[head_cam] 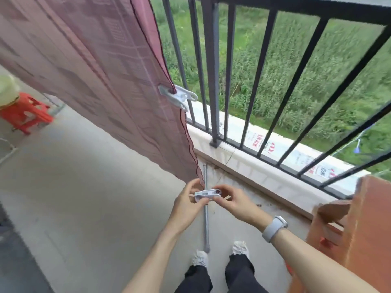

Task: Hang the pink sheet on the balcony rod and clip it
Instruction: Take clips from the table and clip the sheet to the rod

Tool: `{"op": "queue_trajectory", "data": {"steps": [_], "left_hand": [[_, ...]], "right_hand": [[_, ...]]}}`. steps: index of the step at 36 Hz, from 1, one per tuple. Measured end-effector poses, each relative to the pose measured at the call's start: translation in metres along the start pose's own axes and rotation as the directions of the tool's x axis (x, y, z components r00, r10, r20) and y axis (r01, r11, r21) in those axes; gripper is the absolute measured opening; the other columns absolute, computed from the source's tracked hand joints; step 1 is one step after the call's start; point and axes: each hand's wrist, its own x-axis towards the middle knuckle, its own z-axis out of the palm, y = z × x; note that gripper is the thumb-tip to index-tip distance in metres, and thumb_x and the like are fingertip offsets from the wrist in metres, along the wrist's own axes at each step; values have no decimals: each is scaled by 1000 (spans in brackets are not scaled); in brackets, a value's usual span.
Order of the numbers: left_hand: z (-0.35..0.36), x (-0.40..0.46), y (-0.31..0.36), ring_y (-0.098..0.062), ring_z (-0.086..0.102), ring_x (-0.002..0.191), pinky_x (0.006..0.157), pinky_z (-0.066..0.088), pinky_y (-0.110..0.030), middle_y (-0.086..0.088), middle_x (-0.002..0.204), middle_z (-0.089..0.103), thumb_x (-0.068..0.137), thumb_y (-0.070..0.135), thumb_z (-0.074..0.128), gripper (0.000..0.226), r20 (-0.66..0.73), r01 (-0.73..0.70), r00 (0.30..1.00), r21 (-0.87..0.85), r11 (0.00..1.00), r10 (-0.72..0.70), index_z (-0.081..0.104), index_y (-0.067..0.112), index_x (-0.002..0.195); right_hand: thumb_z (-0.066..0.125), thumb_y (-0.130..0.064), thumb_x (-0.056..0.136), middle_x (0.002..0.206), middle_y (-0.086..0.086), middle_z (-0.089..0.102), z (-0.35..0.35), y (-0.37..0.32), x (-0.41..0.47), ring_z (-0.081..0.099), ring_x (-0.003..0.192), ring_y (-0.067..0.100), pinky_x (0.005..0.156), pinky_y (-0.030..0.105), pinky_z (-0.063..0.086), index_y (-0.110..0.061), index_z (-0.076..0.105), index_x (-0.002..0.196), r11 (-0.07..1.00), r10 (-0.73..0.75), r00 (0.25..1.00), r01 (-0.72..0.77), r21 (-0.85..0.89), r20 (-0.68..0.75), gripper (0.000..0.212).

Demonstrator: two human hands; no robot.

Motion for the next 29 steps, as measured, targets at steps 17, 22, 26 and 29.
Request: {"op": "queue_trajectory", "data": {"steps": [17, 22, 26, 29], "left_hand": [[33, 95, 91, -32, 46, 107, 83, 40, -45, -12, 106, 51, 69, 58, 65, 62, -772, 218, 635, 178, 960, -2, 46, 6, 98], [31, 97, 73, -37, 56, 96, 76, 42, -42, -14, 102, 60, 90, 30, 48, 25, -840, 151, 543, 91, 984, -6, 55, 7, 92], [17, 85, 57, -35, 56, 88, 66, 35, -32, -12, 92, 66, 92, 33, 44, 29, -785, 103, 615, 182, 978, 82, 58, 10, 82], [2, 78, 51, -35, 55, 84, 63, 28, -29, -14, 88, 67, 93, 31, 45, 28, -682, 51, 713, 281, 958, 162, 58, 10, 80]], "right_hand": [[56, -31, 85, 90, -3, 64, -46, 19, 38, 62, 84, 18, 80, 40, 51, -25, 56, 96, 995, 97, 939, -89, 39, -330, 12], [57, -29, 86, 87, -7, 63, -55, 24, 36, 64, 81, 19, 78, 40, 51, -36, 52, 86, 994, 98, 932, -77, 72, -350, 9], [58, -27, 86, 92, -8, 61, -57, 27, 37, 61, 83, 15, 76, 30, 50, -28, 54, 97, 996, 67, 939, -45, 72, -337, 12], [59, -23, 87, 100, -1, 55, -53, 27, 38, 54, 86, 10, 72, 5, 39, -18, 56, 108, 1000, 5, 933, -4, 4, -360, 21]]}}
